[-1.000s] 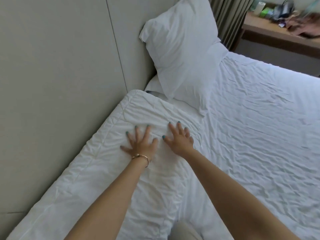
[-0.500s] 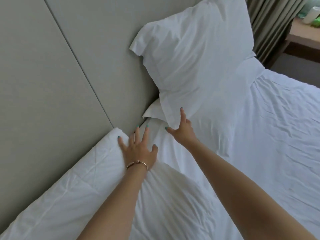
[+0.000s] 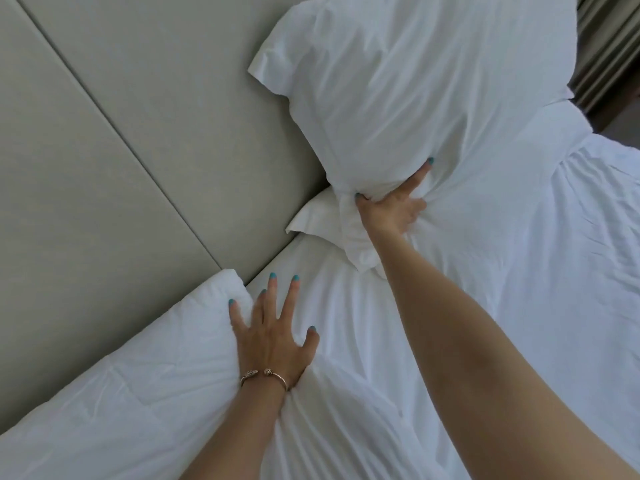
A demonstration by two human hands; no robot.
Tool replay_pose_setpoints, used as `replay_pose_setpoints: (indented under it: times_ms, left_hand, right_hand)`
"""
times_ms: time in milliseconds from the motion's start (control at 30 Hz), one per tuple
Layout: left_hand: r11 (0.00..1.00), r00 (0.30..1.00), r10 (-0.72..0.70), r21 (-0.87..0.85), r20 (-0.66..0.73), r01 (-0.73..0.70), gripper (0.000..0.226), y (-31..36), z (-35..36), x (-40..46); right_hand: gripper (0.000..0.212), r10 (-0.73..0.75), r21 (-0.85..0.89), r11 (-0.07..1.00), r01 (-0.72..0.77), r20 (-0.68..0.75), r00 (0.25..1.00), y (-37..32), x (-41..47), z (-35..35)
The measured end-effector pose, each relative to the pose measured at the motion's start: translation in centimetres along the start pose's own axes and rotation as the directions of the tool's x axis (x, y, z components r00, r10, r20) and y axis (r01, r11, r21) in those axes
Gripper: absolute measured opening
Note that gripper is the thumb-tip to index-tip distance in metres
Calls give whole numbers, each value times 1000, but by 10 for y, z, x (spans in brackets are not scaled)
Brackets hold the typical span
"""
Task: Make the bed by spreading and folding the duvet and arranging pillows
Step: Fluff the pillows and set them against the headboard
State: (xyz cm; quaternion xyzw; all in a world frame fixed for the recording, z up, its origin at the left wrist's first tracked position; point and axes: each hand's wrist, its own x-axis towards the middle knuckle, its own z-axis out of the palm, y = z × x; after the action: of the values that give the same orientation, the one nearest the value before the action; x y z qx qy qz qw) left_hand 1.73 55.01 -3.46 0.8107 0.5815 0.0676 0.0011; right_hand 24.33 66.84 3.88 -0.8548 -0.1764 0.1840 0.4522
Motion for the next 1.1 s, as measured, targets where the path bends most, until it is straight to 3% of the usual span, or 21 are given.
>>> replay_pose_setpoints:
  times_ms: [167,367,533,567,600,633,667,700,733,767,833,900,1000,1100]
  left_hand:
    - [1000,1000,-3,-12,-21,3,84,1,5,0]
    - [999,999,-32,-23,14,32,77,1,-2,-1]
    - [955,996,-8,-296,90,34,75,2,-39,-9]
    - [879,997,-15,-474,76,49,76,5,-54,-11]
    - [713,998,-44,-698,48,65,80,8,-74,-12]
    - [466,996,-87,-883,12,52,88,11,-92,-12]
    - [232,992,-126,-973,-28,1,97,15,-110,-11]
    - [65,988,-148,-997,-42,-32,104,21,-129,-9]
    - [-44,987,-163,-999,1,-6,108,27,-148,-4]
    - [-80,979,-178,-993,95,82,110,34,-169,1]
    - [11,922,-241,-949,302,314,115,49,-207,5]
    - [108,873,-293,-894,389,434,94,55,-234,-3]
    - [176,946,-231,-946,229,272,61,39,-269,-23]
    - [239,985,-167,-968,39,79,52,4,-317,-51]
  right_hand:
    - [127,-12,-31,999,18,176,984,9,22,-23]
    - [114,-108,-18,993,116,242,964,22,7,-85]
    - [102,-151,-44,985,169,272,950,27,-33,-181]
    - [100,-169,-62,979,194,285,943,26,-45,-202]
    - [98,-196,-83,970,230,298,934,25,-57,-223]
    - [97,-230,-107,955,275,316,920,22,-70,-242]
    - [95,-263,-128,938,322,341,902,19,-85,-259]
    - [94,-288,-138,923,359,368,884,14,-100,-272]
    - [94,-306,-143,911,386,394,867,11,-115,-282]
    - [93,-320,-146,901,409,414,852,7,-130,-288]
    - [94,-346,-161,876,455,447,825,-5,-162,-292]
    - [99,-382,-170,846,506,470,796,-20,-193,-293]
    - [105,-442,-148,813,564,474,761,-44,-240,-307]
    - [108,-485,-143,789,597,451,749,-69,-295,-331]
